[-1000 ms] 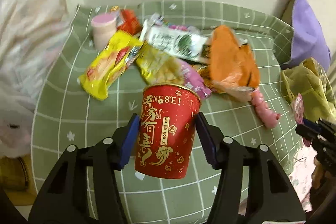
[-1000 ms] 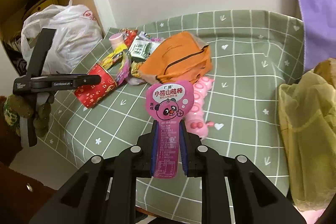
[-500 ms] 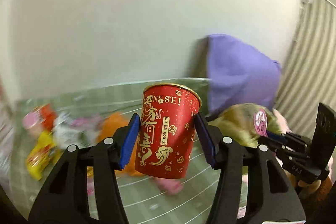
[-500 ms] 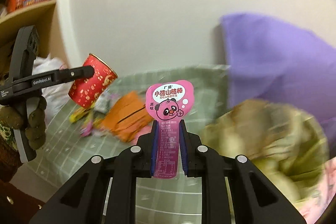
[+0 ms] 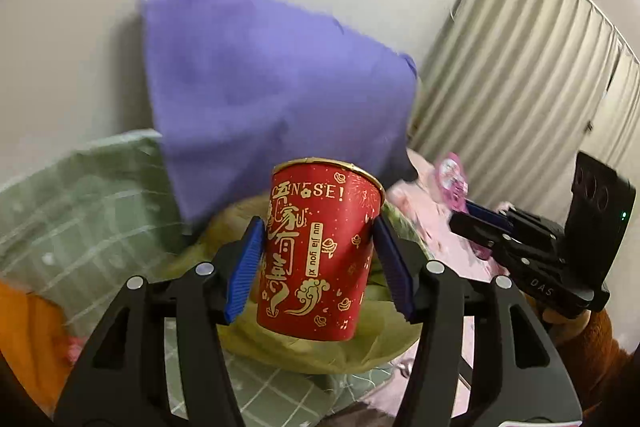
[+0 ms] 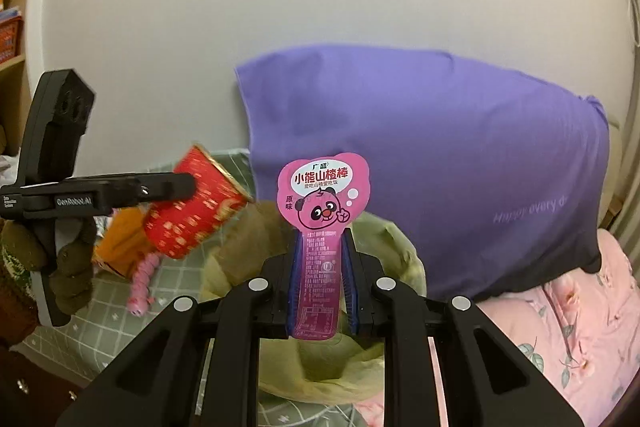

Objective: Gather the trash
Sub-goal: 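Carry the red cup and pink lollipop with both tools over the trash bag, then open both tools to drop the cup and lollipop into the trash bag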

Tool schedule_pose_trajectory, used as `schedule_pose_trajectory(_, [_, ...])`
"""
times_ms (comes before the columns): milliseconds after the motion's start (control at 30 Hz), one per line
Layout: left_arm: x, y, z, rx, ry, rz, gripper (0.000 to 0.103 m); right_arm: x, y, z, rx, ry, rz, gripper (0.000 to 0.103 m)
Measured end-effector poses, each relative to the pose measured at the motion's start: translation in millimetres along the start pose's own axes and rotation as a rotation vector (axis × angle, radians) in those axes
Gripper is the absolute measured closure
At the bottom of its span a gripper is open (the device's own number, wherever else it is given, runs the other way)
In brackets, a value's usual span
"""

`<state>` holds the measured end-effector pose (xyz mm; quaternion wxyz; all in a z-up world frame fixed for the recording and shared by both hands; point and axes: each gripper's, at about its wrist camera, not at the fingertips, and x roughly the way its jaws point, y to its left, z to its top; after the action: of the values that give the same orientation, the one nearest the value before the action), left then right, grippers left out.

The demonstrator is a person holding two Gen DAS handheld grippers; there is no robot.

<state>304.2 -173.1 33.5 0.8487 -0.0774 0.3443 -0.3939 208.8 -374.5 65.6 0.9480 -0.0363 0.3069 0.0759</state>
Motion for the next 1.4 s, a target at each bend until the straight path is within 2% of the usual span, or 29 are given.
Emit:
schedule_pose_trajectory(133, [45,4,-6,0.001,0.090,0.015,0.049,33,-11,-12,0.028,0.064,0.020,0.085])
schedule_pose_trajectory(267, [88,9,-16,0.046,0.215,0.095,0.049,53,-17,-18,0.032,0.124,0.035,0.085])
schedule_pose_trajectory(467, [110,9,-16,0.111,0.224,0.187,0.049,61,-25,-24,0.037,0.150,0.051,0.085])
schedule_pose_trajectory(567, [109,5,-17,0.113,0.216,0.182,0.049,63,-28,-25,0.047,0.147,0.063,0.085])
schedule_pose_trajectory(833, [86,9,-34,0.040,0.196,0.056,0.047,63,-23,-24,0.022,0.149,0.074,0.083])
schedule_pose_trajectory(867, [83,11,-32,0.026,0.187,0.040,0.044,62,-21,-25,0.017,0.144,0.063,0.078])
schedule_pose_trajectory(900, [77,14,-30,0.003,0.174,0.014,0.040,61,-19,-25,0.016,0.139,0.061,0.068])
schedule_pose_trajectory(1000, [59,24,-23,-0.041,0.136,-0.017,0.030,56,-16,-26,0.024,0.124,0.040,0.063])
schedule_pose_trajectory(1233, [2,29,-21,-0.060,0.024,0.085,0.030,41,3,-20,0.030,0.078,-0.006,0.062])
schedule_pose_trajectory(1400, [-62,49,-40,-0.060,-0.067,0.252,0.030,34,33,-11,0.029,0.040,0.016,0.062])
